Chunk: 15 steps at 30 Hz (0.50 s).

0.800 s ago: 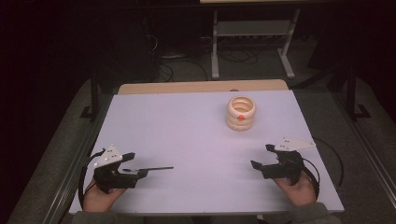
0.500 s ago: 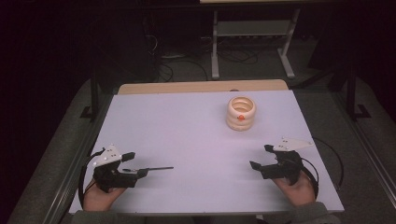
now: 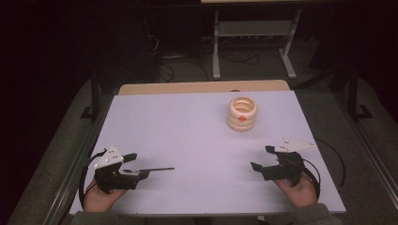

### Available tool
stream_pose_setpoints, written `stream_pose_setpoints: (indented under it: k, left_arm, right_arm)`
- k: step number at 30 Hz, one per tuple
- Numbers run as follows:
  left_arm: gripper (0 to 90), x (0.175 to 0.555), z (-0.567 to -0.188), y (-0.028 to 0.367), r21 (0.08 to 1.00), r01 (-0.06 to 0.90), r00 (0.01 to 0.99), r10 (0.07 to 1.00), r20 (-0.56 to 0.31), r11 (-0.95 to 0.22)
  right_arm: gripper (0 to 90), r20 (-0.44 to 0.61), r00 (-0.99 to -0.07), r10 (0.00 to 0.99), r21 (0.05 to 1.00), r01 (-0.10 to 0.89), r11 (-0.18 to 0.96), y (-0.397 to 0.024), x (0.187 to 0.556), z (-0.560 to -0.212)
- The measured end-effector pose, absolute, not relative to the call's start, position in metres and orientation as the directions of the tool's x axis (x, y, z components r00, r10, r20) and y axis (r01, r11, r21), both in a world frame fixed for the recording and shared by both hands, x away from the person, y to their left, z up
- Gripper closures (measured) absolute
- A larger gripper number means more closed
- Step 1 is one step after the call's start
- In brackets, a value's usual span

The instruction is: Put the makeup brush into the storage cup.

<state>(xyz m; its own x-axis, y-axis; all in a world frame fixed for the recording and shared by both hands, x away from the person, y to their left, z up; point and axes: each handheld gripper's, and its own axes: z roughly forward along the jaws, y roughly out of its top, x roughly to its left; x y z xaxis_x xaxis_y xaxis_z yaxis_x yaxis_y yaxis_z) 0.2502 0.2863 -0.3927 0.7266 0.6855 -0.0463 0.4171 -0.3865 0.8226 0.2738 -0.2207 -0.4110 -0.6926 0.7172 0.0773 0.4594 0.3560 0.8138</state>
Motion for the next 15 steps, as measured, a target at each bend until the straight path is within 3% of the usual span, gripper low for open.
stream_pose_setpoints:
  k: [15]
  left_arm:
    - [22.0, 0.268, -0.383, 0.284, 0.796, 0.395, 0.769, 0.639, -0.013, -0.459]
  right_arm:
    - [15.4, 0.08, -0.696, 0.714, 0.815, 0.458, 0.355, -0.223, 0.274, -0.407]
